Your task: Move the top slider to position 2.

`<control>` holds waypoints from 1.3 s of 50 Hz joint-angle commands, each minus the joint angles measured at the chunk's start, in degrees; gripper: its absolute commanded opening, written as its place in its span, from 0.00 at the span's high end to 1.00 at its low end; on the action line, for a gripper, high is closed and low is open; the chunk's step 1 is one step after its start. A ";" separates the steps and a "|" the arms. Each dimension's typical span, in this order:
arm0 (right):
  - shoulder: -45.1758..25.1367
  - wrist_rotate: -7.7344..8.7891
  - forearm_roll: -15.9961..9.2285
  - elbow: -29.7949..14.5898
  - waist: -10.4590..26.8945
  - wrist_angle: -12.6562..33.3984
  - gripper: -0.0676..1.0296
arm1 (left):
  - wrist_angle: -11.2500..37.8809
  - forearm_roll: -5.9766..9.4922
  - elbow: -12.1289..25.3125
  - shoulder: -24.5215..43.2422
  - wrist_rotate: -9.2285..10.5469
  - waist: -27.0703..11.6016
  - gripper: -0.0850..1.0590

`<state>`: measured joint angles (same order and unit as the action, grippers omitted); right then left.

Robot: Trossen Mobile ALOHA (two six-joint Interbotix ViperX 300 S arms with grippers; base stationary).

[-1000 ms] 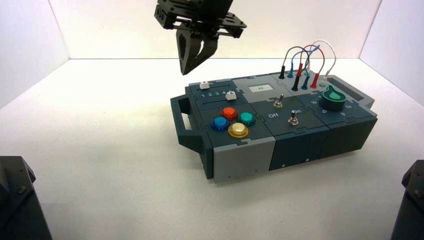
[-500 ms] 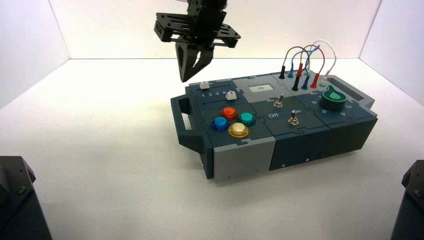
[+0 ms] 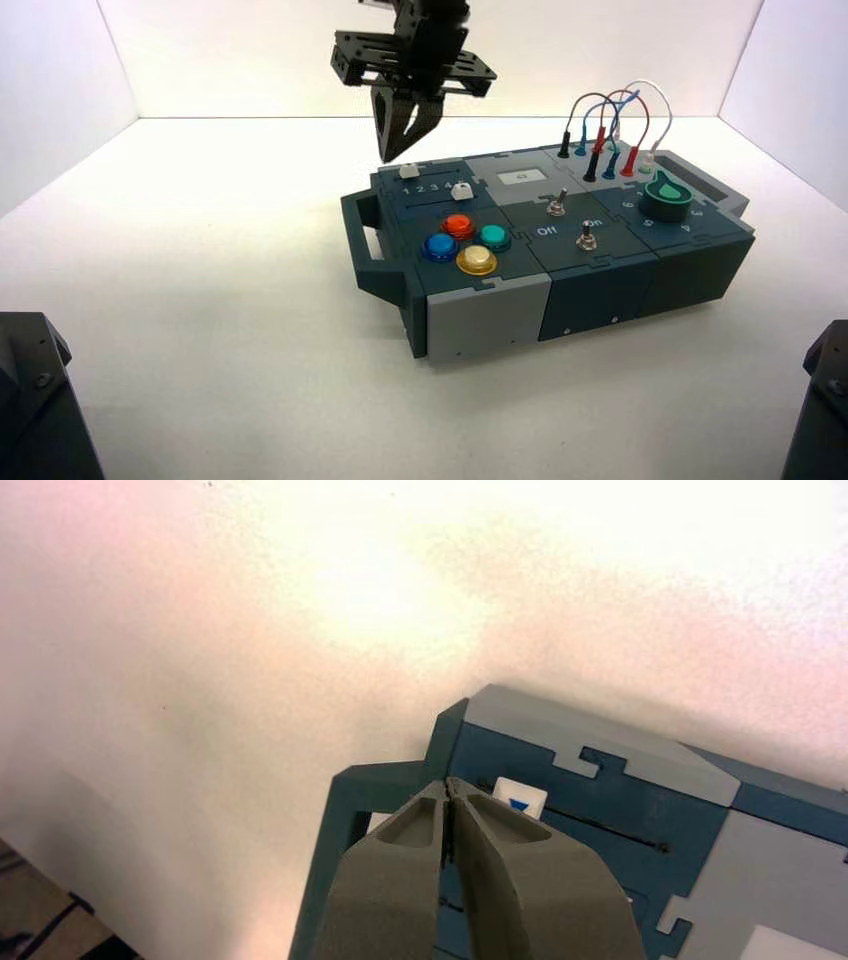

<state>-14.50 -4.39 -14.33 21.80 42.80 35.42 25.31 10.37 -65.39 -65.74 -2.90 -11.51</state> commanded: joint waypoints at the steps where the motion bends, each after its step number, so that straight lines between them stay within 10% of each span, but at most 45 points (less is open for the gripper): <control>1: 0.35 -0.35 0.00 -0.88 0.00 -0.09 0.96 | -0.35 0.00 1.85 0.26 0.09 -0.53 0.95; 65: -1.05 -0.44 0.35 -1.32 -1.85 0.18 0.96 | -0.62 0.09 1.93 0.18 0.09 -0.53 0.95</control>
<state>-16.52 -4.57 -13.97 21.71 41.31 35.77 25.31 10.28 -65.39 -65.83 -2.90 -11.51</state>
